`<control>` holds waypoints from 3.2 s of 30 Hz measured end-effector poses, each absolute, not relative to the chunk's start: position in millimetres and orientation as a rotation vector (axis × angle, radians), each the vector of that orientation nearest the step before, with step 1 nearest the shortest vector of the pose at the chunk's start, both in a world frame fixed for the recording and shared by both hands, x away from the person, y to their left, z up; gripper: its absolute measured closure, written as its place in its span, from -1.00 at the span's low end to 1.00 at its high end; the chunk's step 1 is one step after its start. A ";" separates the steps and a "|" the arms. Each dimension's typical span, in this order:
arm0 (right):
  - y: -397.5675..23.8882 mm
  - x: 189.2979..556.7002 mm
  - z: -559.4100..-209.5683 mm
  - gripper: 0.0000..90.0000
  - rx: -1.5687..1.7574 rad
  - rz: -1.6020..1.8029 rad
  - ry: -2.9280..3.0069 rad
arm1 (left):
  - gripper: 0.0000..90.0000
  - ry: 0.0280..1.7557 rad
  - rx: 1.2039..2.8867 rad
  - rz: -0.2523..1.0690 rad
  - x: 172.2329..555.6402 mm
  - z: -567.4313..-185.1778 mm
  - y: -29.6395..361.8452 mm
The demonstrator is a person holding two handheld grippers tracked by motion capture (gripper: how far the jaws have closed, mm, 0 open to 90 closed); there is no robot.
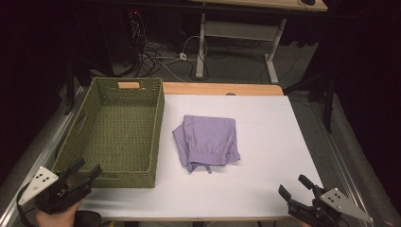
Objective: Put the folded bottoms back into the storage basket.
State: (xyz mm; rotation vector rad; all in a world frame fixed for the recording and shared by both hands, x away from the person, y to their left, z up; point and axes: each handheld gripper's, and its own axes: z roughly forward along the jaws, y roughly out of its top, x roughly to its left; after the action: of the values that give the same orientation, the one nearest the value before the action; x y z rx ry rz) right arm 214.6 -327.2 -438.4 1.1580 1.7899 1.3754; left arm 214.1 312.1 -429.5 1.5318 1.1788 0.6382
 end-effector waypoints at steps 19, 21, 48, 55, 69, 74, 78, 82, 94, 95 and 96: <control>-326.9 216.2 -438.6 -0.55 1.164 1.384 1.798 | -0.19 1.157 1.559 0.623 213.5 -424.1 314.4; -326.9 216.3 -438.7 -0.55 1.166 1.387 1.800 | -0.16 1.150 1.562 0.621 213.4 -423.6 314.2; -325.9 217.6 -439.1 -0.55 1.164 1.387 1.813 | -0.20 1.090 1.603 0.598 223.4 -413.2 293.4; -325.5 217.9 -439.3 -0.55 1.167 1.385 1.819 | -0.24 1.066 1.617 0.597 225.4 -412.5 286.0; -323.4 219.6 -440.1 -0.55 1.158 1.380 1.838 | -0.25 0.997 1.645 0.592 226.9 -412.2 267.4; -323.1 219.7 -440.3 -0.55 1.152 1.386 1.844 | -0.28 1.002 1.634 0.573 228.4 -411.9 263.8; -322.5 220.2 -440.5 -0.55 1.154 1.383 1.849 | -0.28 0.994 1.643 0.575 229.4 -411.5 260.2; -322.2 220.6 -440.6 -0.55 1.154 1.382 1.852 | -0.28 0.981 1.658 0.577 230.7 -411.6 256.0; -321.6 220.7 -440.8 -0.55 1.152 1.378 1.859 | -0.22 0.932 1.685 0.525 234.2 -408.6 250.1; -321.6 220.7 -440.8 -0.55 1.152 1.378 1.859 | -0.22 0.928 1.689 0.520 234.7 -408.3 249.4; -321.5 220.6 -440.8 -0.55 1.154 1.378 1.858 | -0.22 0.926 1.690 0.517 235.0 -408.1 248.6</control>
State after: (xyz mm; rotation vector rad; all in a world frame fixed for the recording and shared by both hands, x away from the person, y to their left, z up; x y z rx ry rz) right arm 220.6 -321.5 -440.8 1.1543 1.8581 1.3785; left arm 235.0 248.6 -408.1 1.6903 0.9256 0.5166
